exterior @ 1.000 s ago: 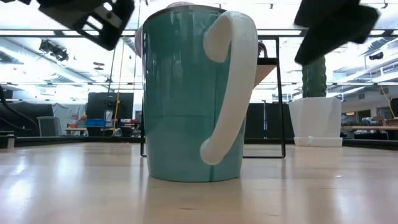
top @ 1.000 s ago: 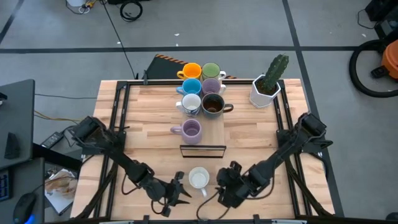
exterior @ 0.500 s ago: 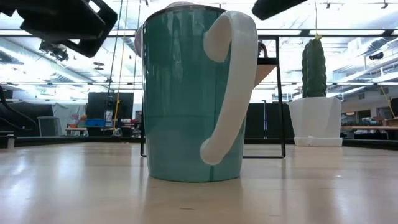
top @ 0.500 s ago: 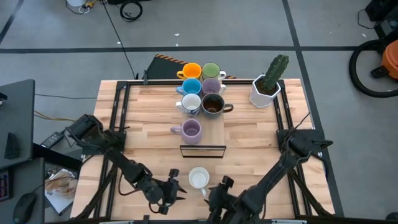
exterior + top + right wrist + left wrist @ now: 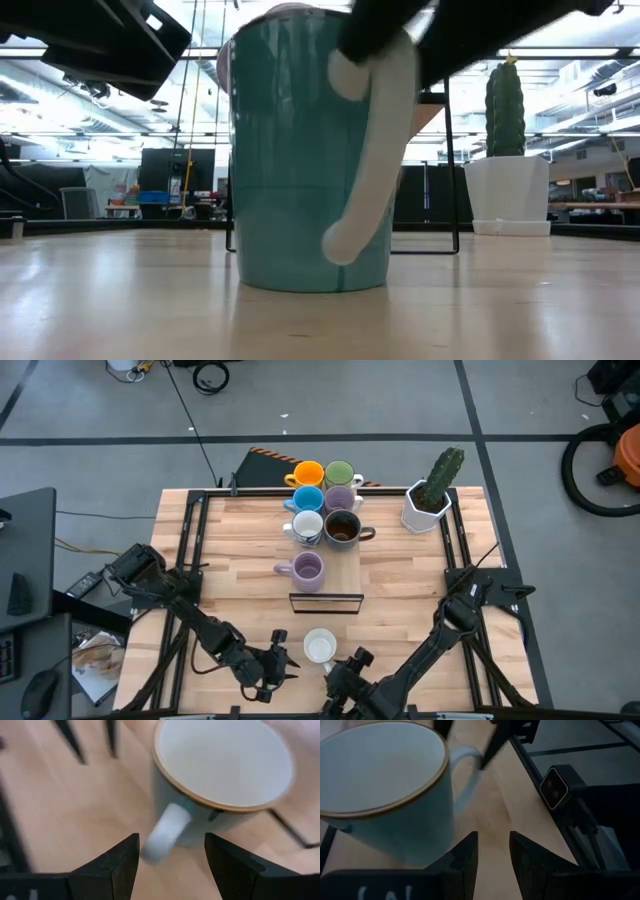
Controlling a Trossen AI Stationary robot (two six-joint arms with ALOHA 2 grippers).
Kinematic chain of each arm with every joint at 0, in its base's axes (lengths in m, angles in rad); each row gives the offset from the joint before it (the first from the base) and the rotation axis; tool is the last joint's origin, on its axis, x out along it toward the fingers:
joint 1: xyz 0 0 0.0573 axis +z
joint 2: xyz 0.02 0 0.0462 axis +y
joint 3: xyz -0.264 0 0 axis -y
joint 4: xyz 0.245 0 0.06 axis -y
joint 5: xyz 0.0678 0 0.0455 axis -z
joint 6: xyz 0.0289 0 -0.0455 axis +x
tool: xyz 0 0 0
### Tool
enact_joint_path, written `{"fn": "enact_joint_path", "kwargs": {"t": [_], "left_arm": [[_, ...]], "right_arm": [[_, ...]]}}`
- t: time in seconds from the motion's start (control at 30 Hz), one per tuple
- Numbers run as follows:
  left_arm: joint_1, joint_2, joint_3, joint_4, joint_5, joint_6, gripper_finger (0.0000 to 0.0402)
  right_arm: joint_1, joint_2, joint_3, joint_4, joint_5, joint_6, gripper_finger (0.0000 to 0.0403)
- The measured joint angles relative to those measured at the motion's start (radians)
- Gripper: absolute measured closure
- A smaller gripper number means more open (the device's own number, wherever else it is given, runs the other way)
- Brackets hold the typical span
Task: Place coffee mugs
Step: Put the light blue mug on the shelf
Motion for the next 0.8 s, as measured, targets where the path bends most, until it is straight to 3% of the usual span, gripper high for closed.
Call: {"fn": "enact_joint_path", "kwargs": {"t": [0.4,0.6,0.8], "left_arm": [[0.000,0.000,0.000,0.001,0.033,0.001,0.0285],[0.000,0.000,0.000,0.002,0.034,0.003,0.0285],[0.000,0.000,0.000,0.002,0.034,0.004,0.0285]], "right_arm": [[0.044,-0.003,-0.002,-0.352,-0.029,0.105,0.0173],[0.045,-0.015,-0.003,-0.371,-0.129,0.033,0.0177],[0.046,-0.097,-0.003,-0.391,-0.137,-0.025,0.0188]]}}
